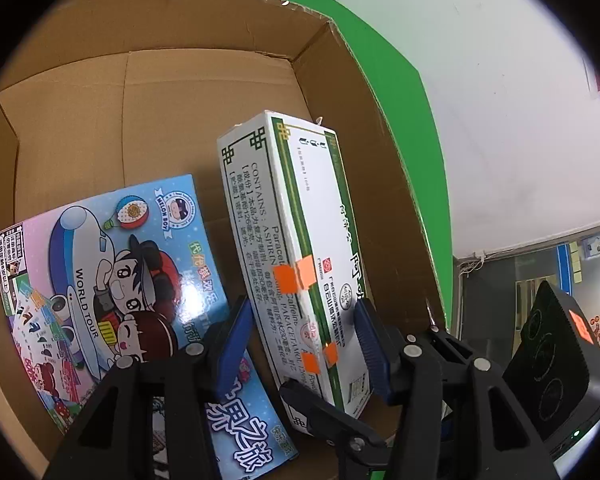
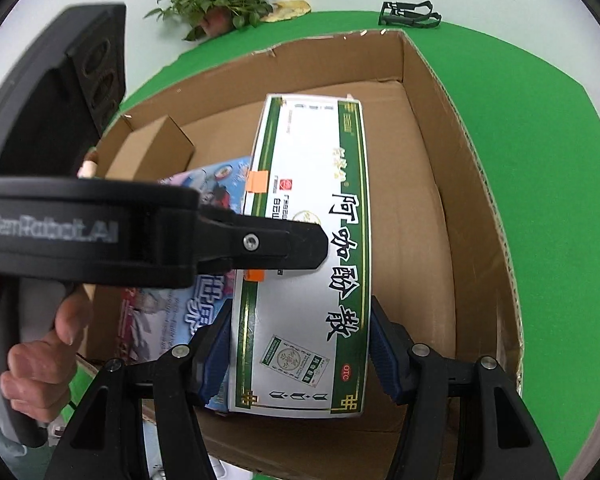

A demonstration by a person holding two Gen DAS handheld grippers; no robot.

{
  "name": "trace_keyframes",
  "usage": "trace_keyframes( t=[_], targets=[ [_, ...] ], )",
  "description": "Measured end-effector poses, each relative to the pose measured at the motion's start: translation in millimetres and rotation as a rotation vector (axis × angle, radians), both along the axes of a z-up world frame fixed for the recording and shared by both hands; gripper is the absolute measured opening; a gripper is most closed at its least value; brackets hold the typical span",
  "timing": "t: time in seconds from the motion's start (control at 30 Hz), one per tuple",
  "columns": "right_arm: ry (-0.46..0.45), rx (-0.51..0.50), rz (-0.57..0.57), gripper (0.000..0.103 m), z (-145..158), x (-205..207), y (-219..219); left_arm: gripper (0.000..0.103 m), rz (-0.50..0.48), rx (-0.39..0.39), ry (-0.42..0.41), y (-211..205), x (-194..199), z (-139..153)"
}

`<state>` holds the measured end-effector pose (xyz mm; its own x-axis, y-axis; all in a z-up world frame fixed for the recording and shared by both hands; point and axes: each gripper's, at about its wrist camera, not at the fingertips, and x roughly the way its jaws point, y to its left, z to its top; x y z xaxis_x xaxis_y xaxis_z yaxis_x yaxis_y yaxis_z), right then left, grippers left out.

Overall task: Organize objects
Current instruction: 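Carry the medicine box over the open box with the right gripper, then lower the medicine box beside the World Tour box and release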

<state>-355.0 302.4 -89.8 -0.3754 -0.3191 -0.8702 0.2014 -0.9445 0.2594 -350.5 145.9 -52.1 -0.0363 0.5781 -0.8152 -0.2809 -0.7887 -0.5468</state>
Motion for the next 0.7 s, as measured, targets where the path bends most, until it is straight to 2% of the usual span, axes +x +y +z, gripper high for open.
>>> trace_keyframes(
  t=[0.17,0.2,0.27,0.37,0.53,0.67,0.7],
  targets=[
    [-0.024,0.020,0.028,0.058,-4.9,-7.5,-1.8,0.052,0.036,-0.019,0.038,-10.5,-1.5,14.8],
    [-0.032,0.025,0.039,0.058,2.8,6.6,-6.8,0.052,0.048,-0.022,0.050,-14.3,-2.5,19.0],
    [-0.048,0.037,0.063,0.059,0.4,5.8,-11.5,0.052,0.071,-0.028,0.065,-21.7,-5.8,24.7],
    [-0.051,0.022,0.069,0.063,1.6,1.0,-10.2,0.052,0.099,-0.064,0.085,-31.8,-14.9,25.0],
    [-0.048,-0.002,0.111,0.079,8.2,-5.2,-13.3,0.052,0.090,-0.093,0.102,-37.5,-22.2,24.9],
    [-0.038,-0.006,0.115,0.078,11.5,-12.4,-14.3,0.052,0.088,-0.092,0.103,-39.9,-19.9,24.6],
    [-0.042,-0.006,0.116,0.068,10.6,-14.5,-14.5,0.052,0.087,-0.092,0.105,-39.3,-17.6,25.4]
  ],
)
